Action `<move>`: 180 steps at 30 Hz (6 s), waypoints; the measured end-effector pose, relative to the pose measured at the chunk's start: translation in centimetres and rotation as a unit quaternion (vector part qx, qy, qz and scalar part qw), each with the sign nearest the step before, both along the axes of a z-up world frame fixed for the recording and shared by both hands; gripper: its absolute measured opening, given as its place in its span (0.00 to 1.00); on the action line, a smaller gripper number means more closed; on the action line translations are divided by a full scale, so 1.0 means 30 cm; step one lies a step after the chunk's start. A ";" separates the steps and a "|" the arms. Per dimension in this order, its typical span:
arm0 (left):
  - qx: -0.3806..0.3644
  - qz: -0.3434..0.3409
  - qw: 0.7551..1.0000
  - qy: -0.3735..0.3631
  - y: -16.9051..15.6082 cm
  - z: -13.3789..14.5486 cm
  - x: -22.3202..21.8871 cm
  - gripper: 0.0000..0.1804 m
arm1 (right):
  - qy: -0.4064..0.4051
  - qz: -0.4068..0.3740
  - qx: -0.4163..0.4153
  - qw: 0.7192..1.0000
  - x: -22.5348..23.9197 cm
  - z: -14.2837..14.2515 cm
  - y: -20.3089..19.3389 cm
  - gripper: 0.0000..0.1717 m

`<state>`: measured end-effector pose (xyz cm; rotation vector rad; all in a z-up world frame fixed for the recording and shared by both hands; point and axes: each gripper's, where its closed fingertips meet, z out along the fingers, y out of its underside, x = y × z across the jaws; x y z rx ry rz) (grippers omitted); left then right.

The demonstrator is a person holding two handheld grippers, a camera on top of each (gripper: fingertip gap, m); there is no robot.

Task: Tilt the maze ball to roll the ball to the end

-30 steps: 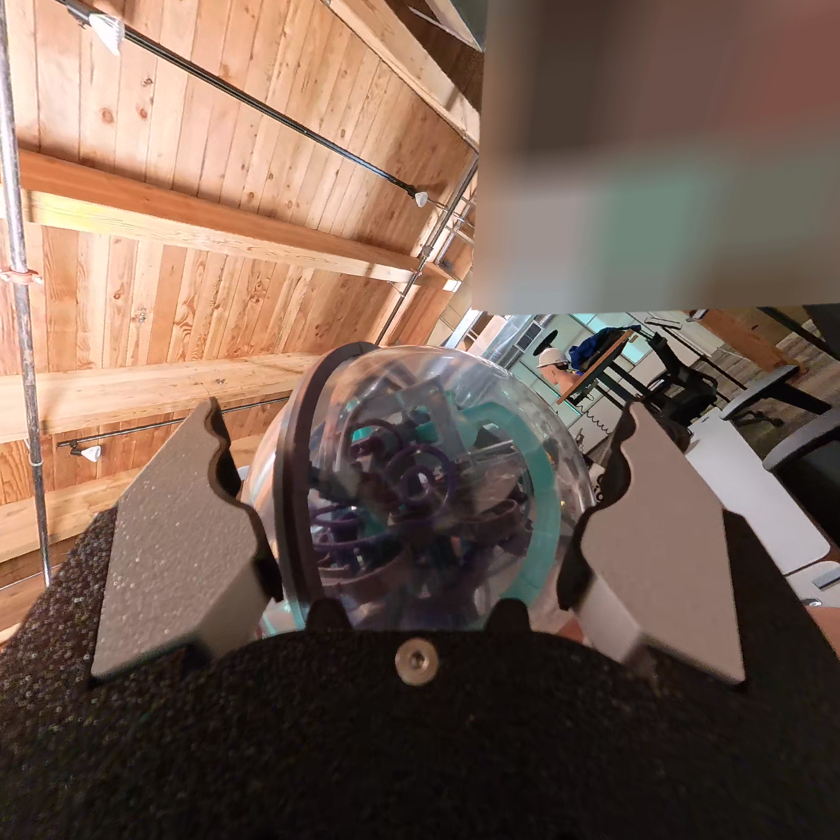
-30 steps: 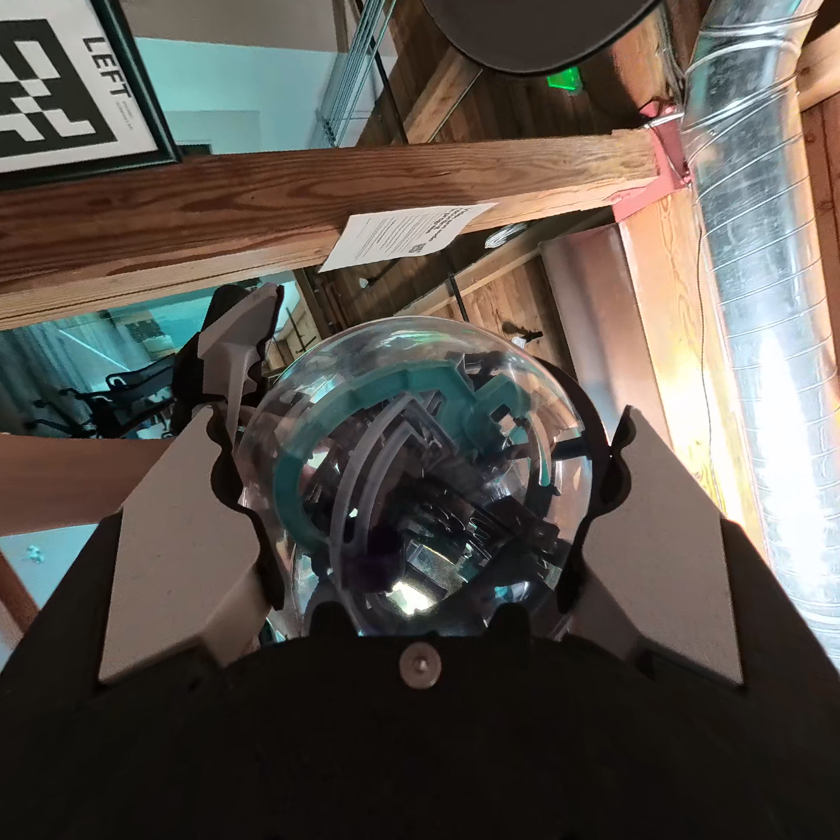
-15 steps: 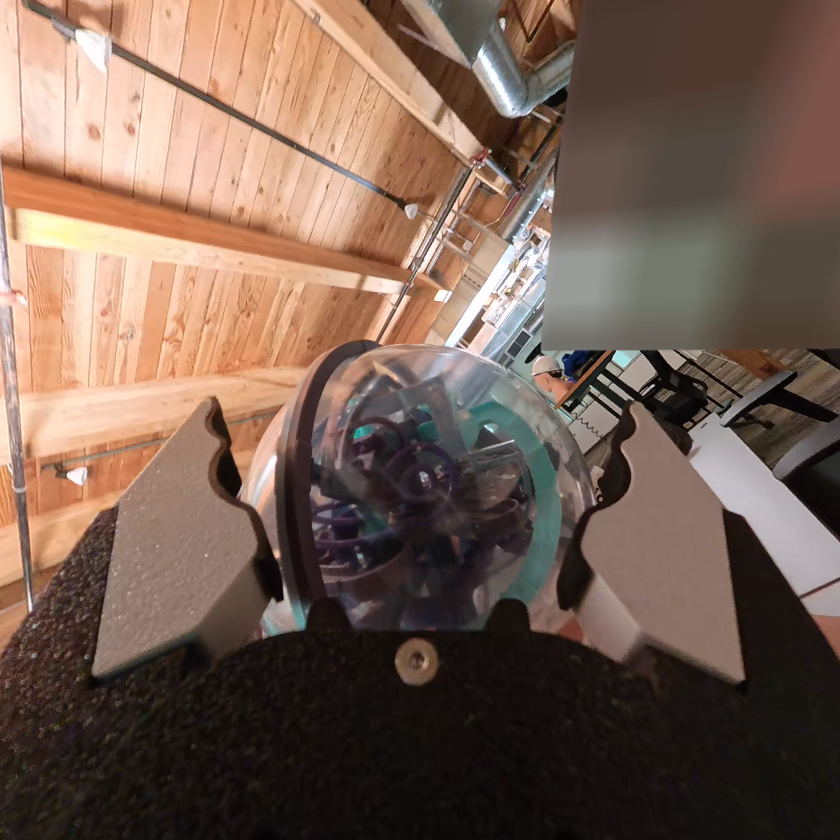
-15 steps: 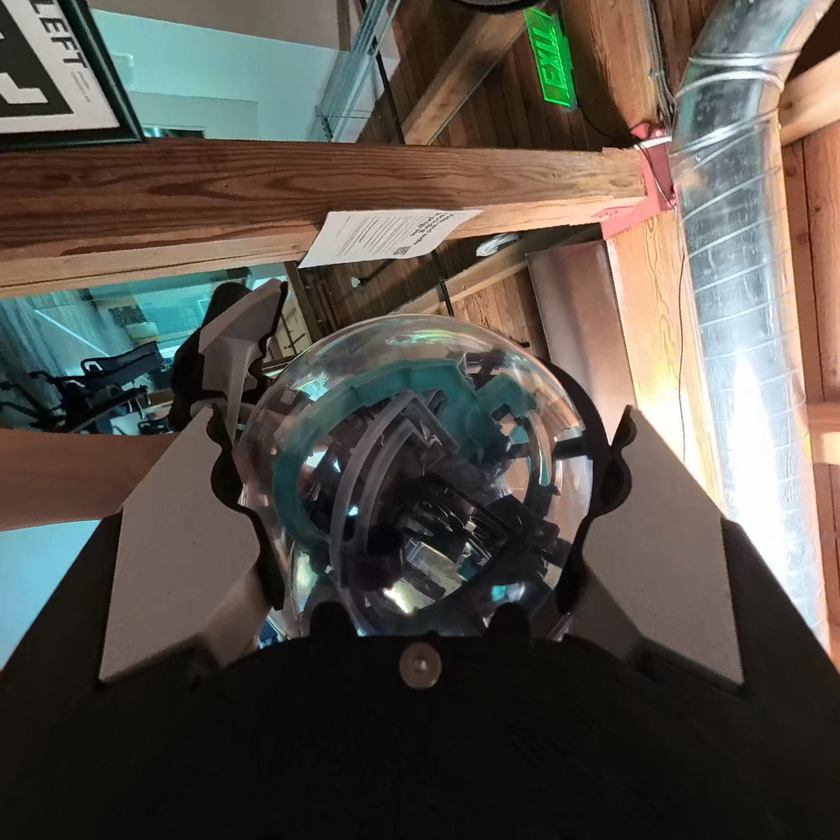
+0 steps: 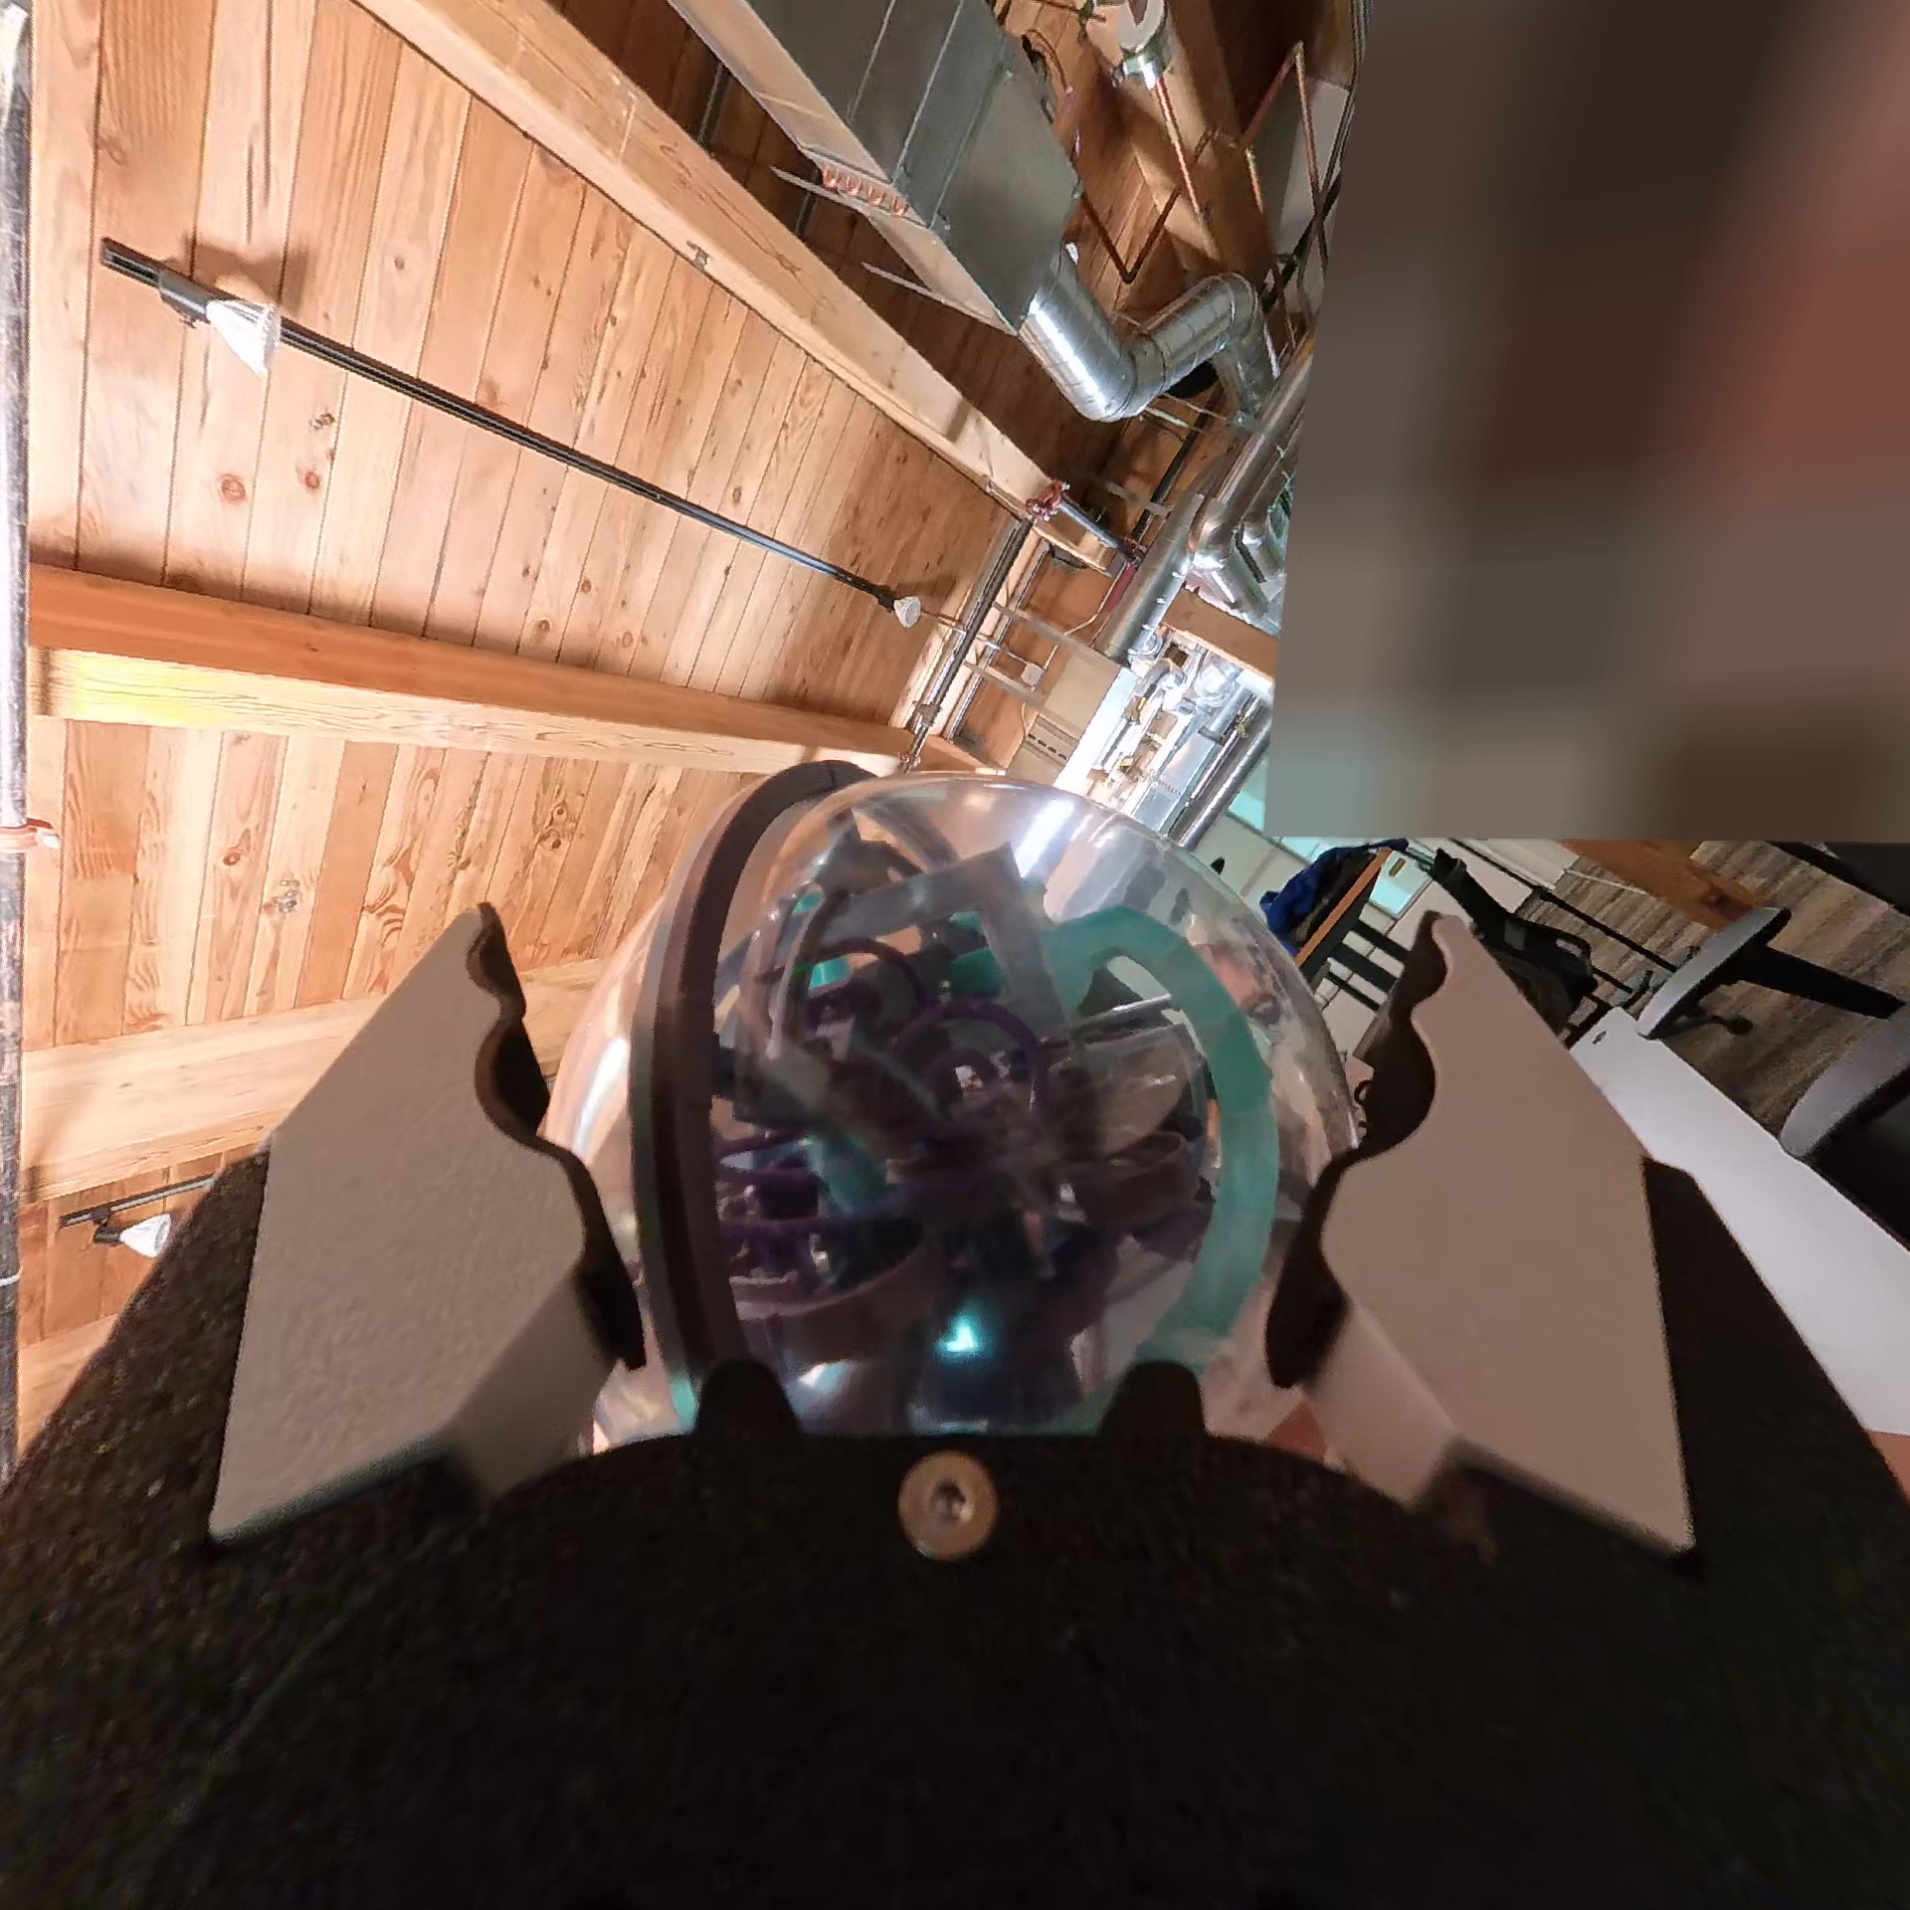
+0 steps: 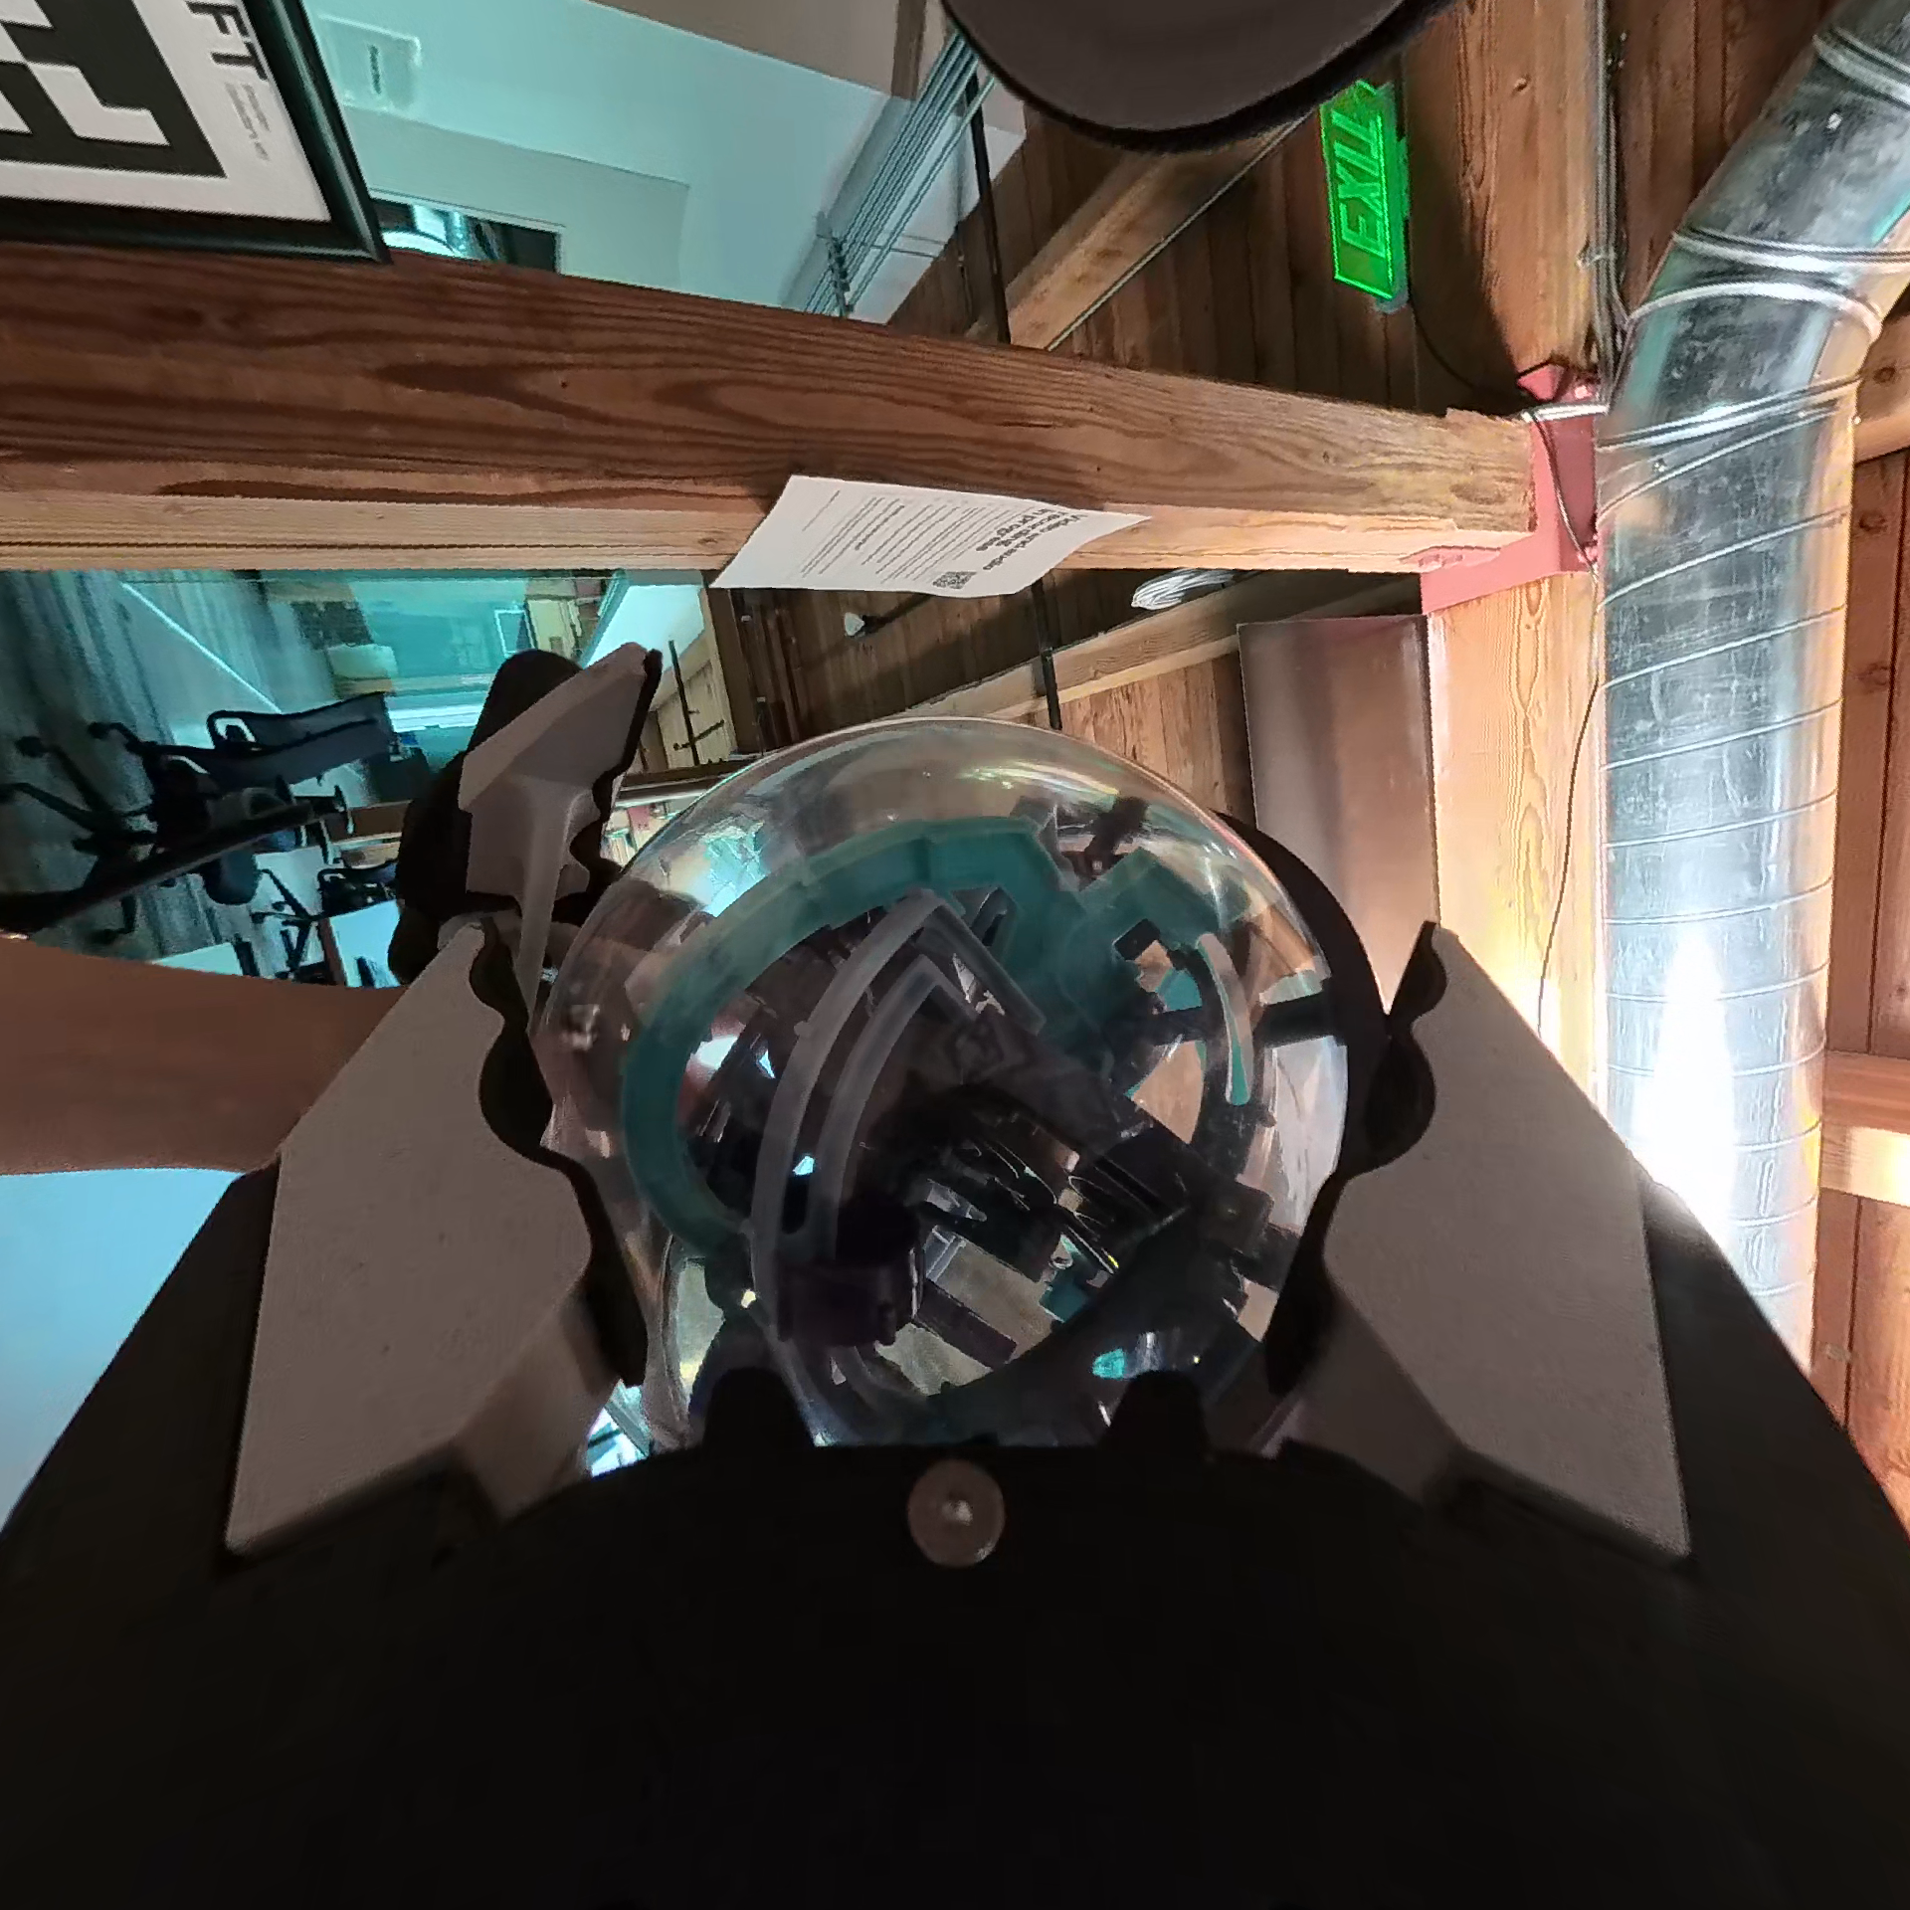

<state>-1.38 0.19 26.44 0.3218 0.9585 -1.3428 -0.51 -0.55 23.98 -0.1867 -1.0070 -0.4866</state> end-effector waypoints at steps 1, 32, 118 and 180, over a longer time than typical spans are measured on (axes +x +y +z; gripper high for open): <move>0.000 0.007 1.000 0.004 -0.004 -0.002 0.005 0.87 | 0.004 0.003 -0.002 1.000 0.005 -0.002 -0.001 0.92; -0.076 0.108 0.978 0.162 0.070 -0.052 0.184 0.87 | 0.181 0.117 -0.077 0.974 0.176 -0.066 0.067 0.92; -0.224 0.063 0.935 0.269 0.313 -0.367 0.244 0.87 | 0.253 0.032 -0.168 0.952 0.205 -0.387 0.282 0.92; -0.123 0.096 0.983 0.096 0.091 -0.175 0.037 0.87 | 0.112 0.067 -0.076 0.988 0.050 -0.202 0.101 0.91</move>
